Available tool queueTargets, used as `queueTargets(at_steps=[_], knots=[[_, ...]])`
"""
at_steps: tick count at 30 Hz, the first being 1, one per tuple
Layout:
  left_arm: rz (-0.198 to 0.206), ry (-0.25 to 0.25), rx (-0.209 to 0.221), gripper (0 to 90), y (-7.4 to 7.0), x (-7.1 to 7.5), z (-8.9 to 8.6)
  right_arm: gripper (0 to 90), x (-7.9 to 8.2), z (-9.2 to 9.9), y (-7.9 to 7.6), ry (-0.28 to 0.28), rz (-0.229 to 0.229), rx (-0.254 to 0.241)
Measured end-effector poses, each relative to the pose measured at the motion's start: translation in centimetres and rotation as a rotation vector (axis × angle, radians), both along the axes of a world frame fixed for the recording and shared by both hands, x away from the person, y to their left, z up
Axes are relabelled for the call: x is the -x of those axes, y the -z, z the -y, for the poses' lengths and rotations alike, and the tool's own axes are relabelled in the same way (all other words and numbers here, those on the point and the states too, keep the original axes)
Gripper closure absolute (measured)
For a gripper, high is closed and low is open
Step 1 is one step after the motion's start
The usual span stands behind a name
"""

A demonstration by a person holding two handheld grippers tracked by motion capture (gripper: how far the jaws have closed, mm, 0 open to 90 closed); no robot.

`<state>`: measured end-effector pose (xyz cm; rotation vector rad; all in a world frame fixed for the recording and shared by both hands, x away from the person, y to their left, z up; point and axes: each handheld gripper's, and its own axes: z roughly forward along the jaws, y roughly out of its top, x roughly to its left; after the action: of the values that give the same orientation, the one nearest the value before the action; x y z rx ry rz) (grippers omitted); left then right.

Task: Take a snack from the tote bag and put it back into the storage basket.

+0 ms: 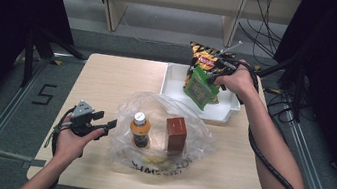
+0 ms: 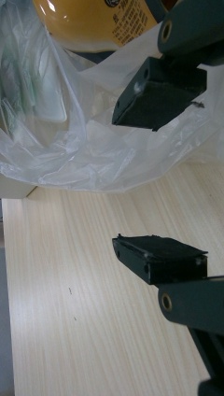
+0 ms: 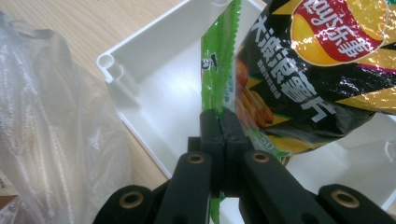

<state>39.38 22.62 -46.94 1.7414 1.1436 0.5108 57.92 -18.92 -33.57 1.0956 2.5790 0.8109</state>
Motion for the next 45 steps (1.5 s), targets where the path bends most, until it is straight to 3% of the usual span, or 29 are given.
queueTargets(at_steps=[8,16,18,19,22,24,29,31,37,40,45], knots=[[-0.003,-0.001,0.001,34.4,0.0,0.0,0.1,90.0,-0.4,0.0,0.9,0.018,-0.008,0.028],[-0.002,0.005,-0.003,34.3,0.2,0.0,0.1,90.0,-0.9,-0.3,1.6,0.001,-0.014,0.051],[-0.002,0.004,-0.002,34.3,0.2,0.0,0.1,90.0,-1.1,-0.3,1.7,-0.02,0.006,0.053],[-0.003,0.004,0.0,34.3,0.2,0.0,0.1,90.0,-1.0,-0.4,1.7,0.009,-0.02,0.051],[-0.002,0.005,-0.004,34.3,0.2,0.0,0.1,90.0,-1.4,-0.4,1.8,-0.017,0.017,0.062],[-0.007,0.0,-0.002,34.3,0.2,0.1,0.1,90.0,-1.4,-0.5,1.8,0.002,0.007,0.064],[-0.009,0.004,-0.006,34.3,0.2,0.1,0.1,83.4,-1.7,-0.8,2.4,-0.011,0.044,0.088],[-0.009,0.006,-0.005,34.3,0.2,0.1,0.1,81.6,-1.6,-1.0,2.6,0.005,0.031,0.086],[-0.013,0.002,0.002,34.4,0.2,0.1,0.2,73.4,-1.6,-1.0,2.2,0.026,0.082,0.13],[-0.01,0.008,-0.005,34.3,0.3,0.1,0.2,66.6,-1.5,-1.1,2.1,0.035,0.116,0.127],[-0.01,0.007,-0.006,34.3,0.2,0.1,0.1,58.1,-1.3,-1.1,2.0,0.095,0.15,0.111]])
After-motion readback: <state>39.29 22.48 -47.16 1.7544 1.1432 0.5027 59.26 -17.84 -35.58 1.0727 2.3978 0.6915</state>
